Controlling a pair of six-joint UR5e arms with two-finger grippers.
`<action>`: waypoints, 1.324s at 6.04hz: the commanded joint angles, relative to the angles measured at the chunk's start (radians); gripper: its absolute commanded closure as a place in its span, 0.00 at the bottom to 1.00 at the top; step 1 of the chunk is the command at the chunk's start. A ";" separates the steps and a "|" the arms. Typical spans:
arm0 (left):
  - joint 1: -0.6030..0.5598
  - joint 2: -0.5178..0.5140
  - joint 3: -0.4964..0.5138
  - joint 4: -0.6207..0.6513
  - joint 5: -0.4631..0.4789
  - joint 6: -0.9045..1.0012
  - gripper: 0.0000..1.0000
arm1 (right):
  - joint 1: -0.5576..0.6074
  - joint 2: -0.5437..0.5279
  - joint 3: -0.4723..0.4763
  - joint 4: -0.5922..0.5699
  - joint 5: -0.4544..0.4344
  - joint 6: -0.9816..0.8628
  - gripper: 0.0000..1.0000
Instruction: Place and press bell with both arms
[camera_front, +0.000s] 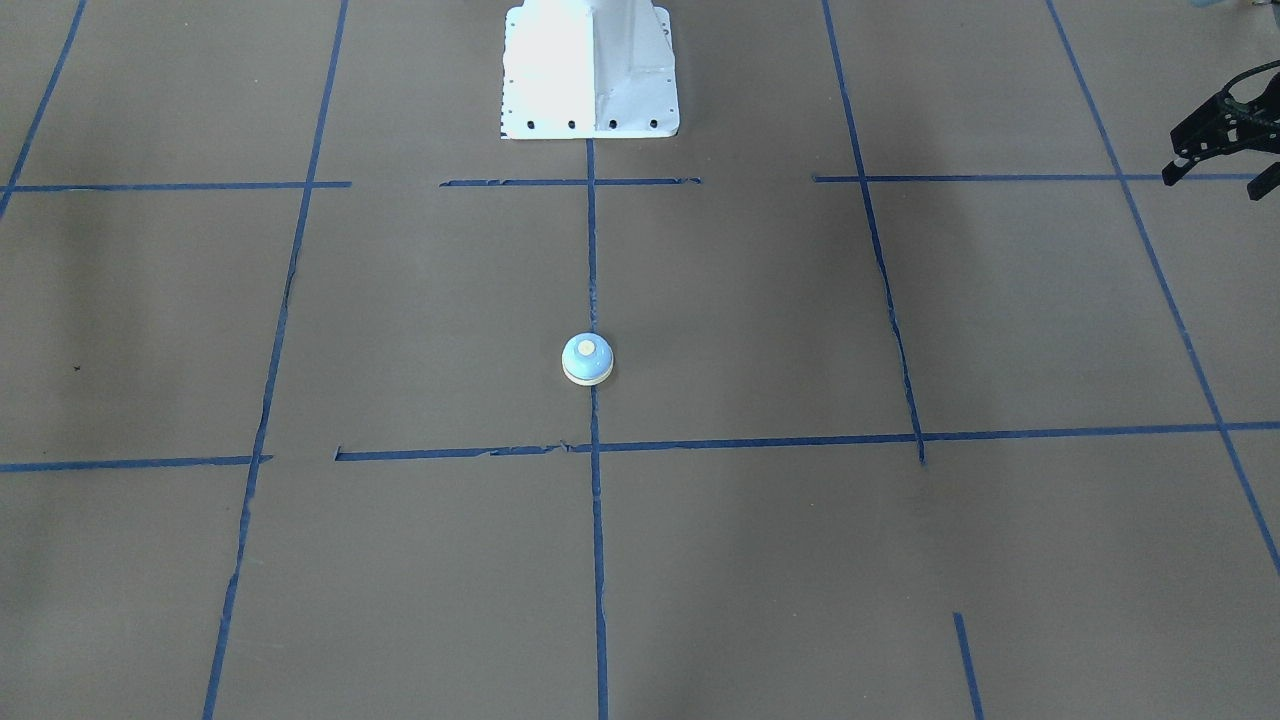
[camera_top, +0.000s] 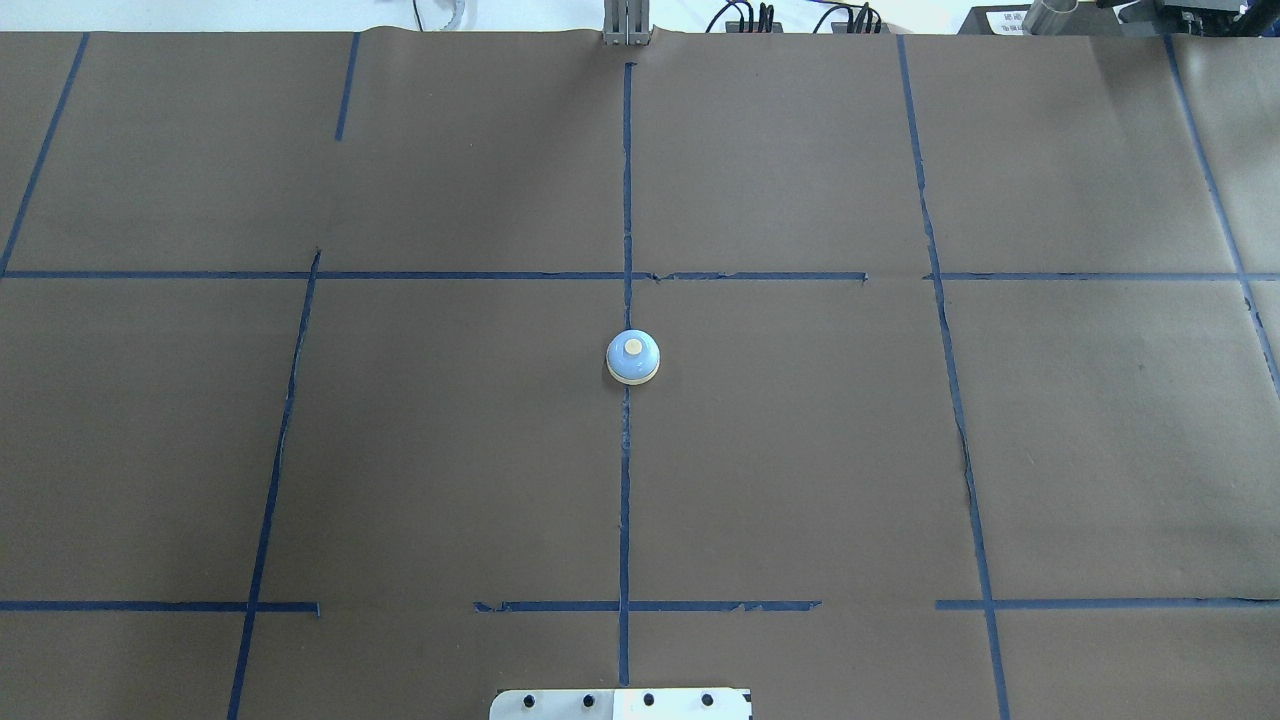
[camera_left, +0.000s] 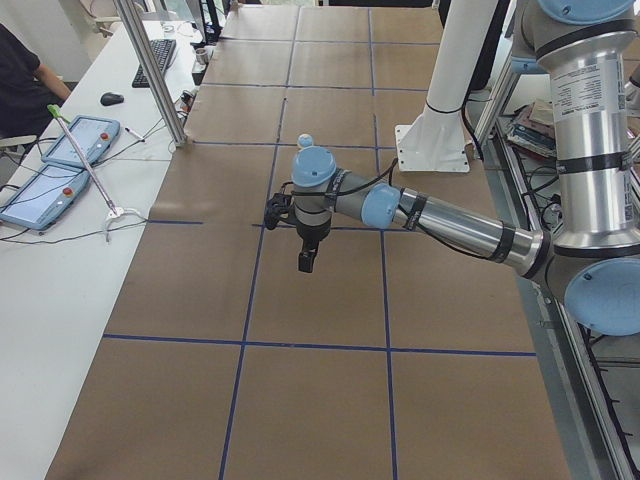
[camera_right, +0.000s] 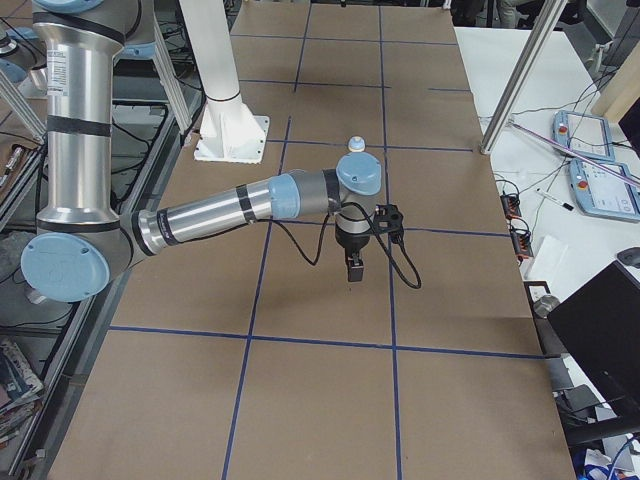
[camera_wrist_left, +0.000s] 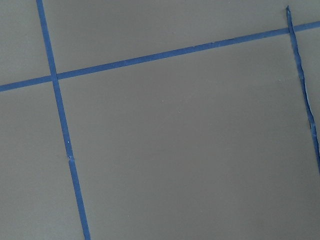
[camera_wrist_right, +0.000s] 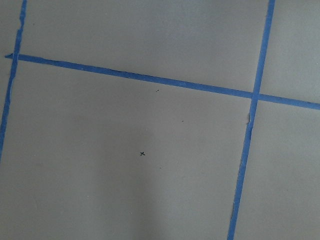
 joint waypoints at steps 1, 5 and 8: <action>-0.001 0.000 0.010 -0.002 0.000 0.000 0.00 | -0.002 0.007 -0.012 0.000 -0.001 -0.002 0.00; -0.043 0.008 0.060 -0.012 -0.002 0.024 0.00 | -0.001 -0.042 -0.015 0.004 0.001 -0.071 0.00; -0.249 -0.006 0.224 0.003 -0.101 0.283 0.00 | 0.007 -0.078 -0.004 0.006 0.027 -0.090 0.00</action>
